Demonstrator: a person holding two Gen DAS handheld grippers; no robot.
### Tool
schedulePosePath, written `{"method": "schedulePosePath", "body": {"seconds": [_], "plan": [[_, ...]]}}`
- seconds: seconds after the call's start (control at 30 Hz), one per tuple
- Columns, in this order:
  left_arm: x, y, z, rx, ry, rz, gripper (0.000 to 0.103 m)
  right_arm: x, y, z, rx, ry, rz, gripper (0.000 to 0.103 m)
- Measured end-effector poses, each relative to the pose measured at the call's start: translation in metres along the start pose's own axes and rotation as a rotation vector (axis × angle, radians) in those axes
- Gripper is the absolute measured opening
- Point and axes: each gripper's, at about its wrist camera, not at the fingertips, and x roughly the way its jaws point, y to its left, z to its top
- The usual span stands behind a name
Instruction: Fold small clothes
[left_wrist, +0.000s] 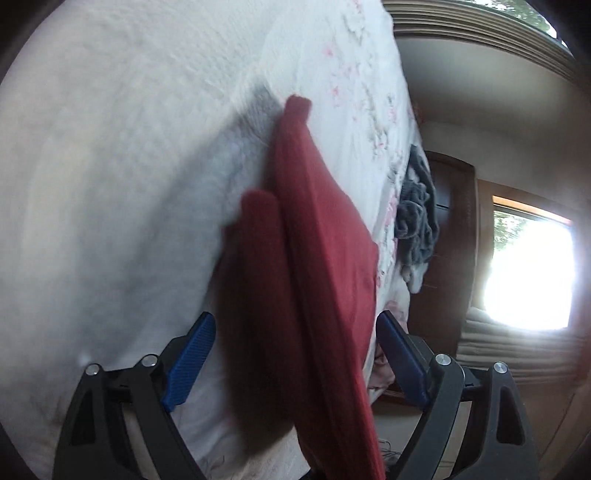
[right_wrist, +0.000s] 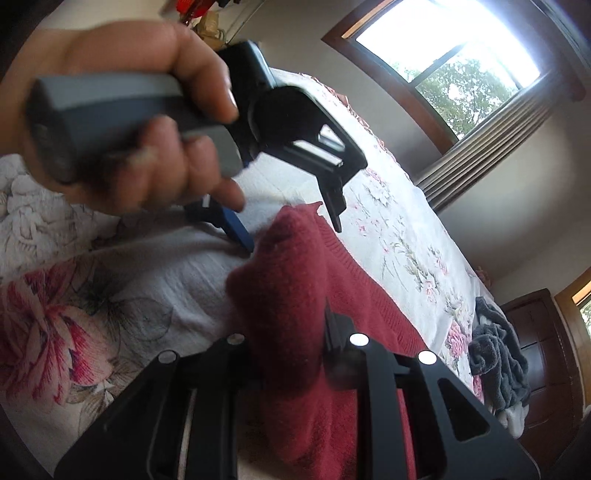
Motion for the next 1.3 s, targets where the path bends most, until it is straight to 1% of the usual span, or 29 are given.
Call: {"method": "schedulePosePath", "body": {"seconds": [0.03, 0.07, 0.1, 0.13, 0.17, 0.27, 0.37, 0.57, 0.7, 0.77, 0.83, 0.93, 1.0, 1.13, 1.23, 1.3], "plan": [[0.003, -0.002, 0.005, 0.002, 0.002, 0.017, 0.086, 0.001, -0.004, 0.001, 0.004, -0.001, 0.001, 0.019], [0.006, -0.004, 0.009, 0.001, 0.013, 0.04, 0.07, 0.001, -0.005, 0.002, 0.009, -0.001, 0.004, 0.019], [0.008, -0.005, 0.013, -0.005, 0.026, 0.051, 0.05, -0.001, -0.005, 0.001, 0.02, -0.001, 0.009, 0.019], [0.01, -0.005, 0.014, -0.021, 0.041, 0.046, 0.024, -0.002, -0.006, 0.002, 0.027, -0.002, 0.012, 0.019], [0.011, -0.007, 0.014, -0.02, 0.041, 0.056, 0.026, -0.002, -0.008, 0.003, 0.03, -0.003, 0.014, 0.019], [0.012, -0.015, 0.014, -0.002, 0.038, 0.11, 0.019, -0.002, -0.012, 0.002, 0.049, -0.003, 0.026, 0.019], [0.006, -0.032, 0.009, 0.023, 0.019, 0.143, 0.017, -0.008, -0.016, -0.001, 0.084, -0.005, 0.038, 0.019], [0.003, -0.097, 0.0, 0.12, -0.005, 0.223, 0.016, -0.023, -0.041, -0.001, 0.231, -0.005, 0.092, 0.019], [0.007, -0.137, -0.008, 0.175, 0.002, 0.307, 0.016, -0.036, -0.066, -0.002, 0.309, -0.011, 0.109, 0.019], [0.011, -0.162, -0.016, 0.209, 0.004, 0.358, 0.016, -0.04, -0.084, -0.007, 0.366, -0.015, 0.133, 0.019], [0.018, -0.186, -0.022, 0.245, 0.007, 0.403, 0.015, -0.045, -0.098, -0.019, 0.473, -0.011, 0.201, 0.018], [0.032, -0.217, -0.032, 0.293, 0.008, 0.447, 0.016, -0.053, -0.122, -0.036, 0.555, -0.039, 0.233, 0.018], [0.045, -0.233, -0.039, 0.317, 0.011, 0.472, 0.016, -0.054, -0.139, -0.052, 0.619, -0.042, 0.261, 0.018], [0.073, -0.253, -0.051, 0.34, 0.01, 0.516, 0.016, -0.051, -0.162, -0.082, 0.712, -0.036, 0.28, 0.017], [0.093, -0.264, -0.062, 0.356, 0.004, 0.538, 0.016, -0.048, -0.178, -0.11, 0.811, -0.049, 0.316, 0.017], [0.111, -0.271, -0.07, 0.366, 0.007, 0.575, 0.015, -0.046, -0.186, -0.129, 0.865, -0.059, 0.342, 0.017]]}}
